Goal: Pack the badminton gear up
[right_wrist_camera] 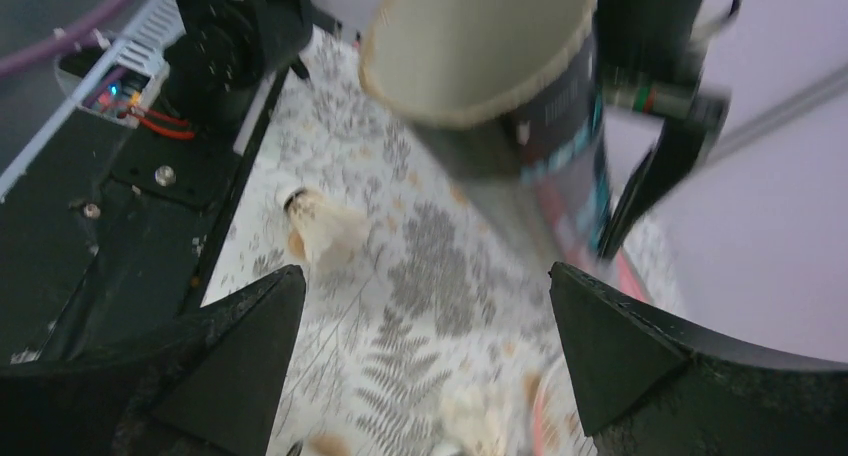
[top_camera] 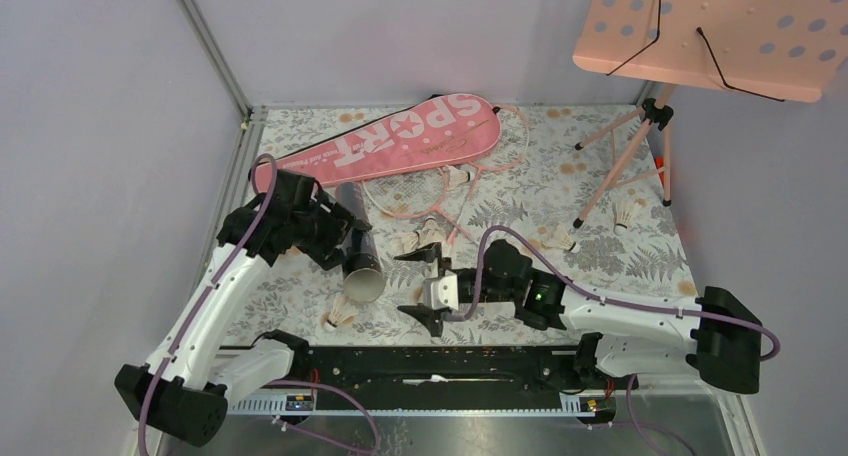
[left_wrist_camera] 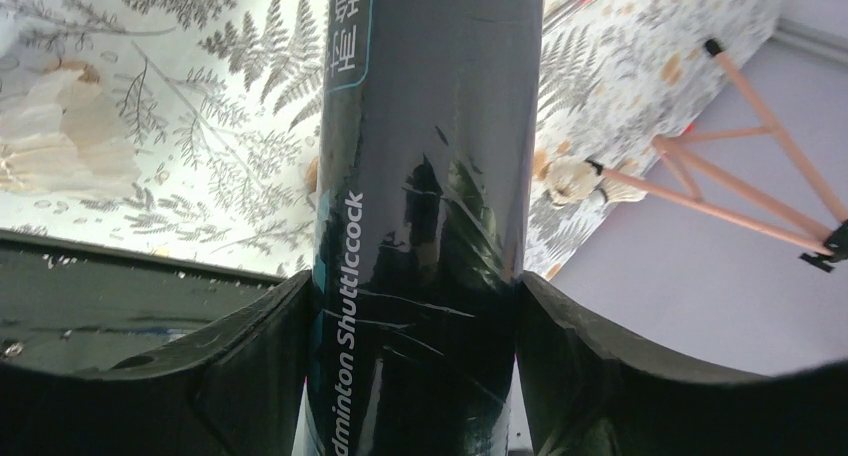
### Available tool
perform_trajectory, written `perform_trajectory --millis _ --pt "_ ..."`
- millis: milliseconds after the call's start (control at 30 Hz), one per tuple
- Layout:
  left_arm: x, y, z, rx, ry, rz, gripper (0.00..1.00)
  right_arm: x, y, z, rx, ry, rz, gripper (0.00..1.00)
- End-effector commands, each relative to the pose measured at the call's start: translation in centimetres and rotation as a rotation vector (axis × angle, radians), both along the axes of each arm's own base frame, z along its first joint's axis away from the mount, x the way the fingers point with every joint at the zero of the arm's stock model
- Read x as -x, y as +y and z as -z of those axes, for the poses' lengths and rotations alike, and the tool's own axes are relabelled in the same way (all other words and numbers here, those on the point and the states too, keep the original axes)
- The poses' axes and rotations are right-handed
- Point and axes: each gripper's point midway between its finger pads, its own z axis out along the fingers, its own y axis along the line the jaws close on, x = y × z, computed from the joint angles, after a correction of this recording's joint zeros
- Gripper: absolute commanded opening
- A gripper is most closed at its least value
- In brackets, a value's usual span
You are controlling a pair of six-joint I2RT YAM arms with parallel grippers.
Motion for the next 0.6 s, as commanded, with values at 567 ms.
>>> perform_trajectory --millis 567 --pt "1.4 -2.7 0.1 0.071 0.062 0.163 0.15 1.1 8.4 -9.6 -0.288 -0.258 -0.159 0.98"
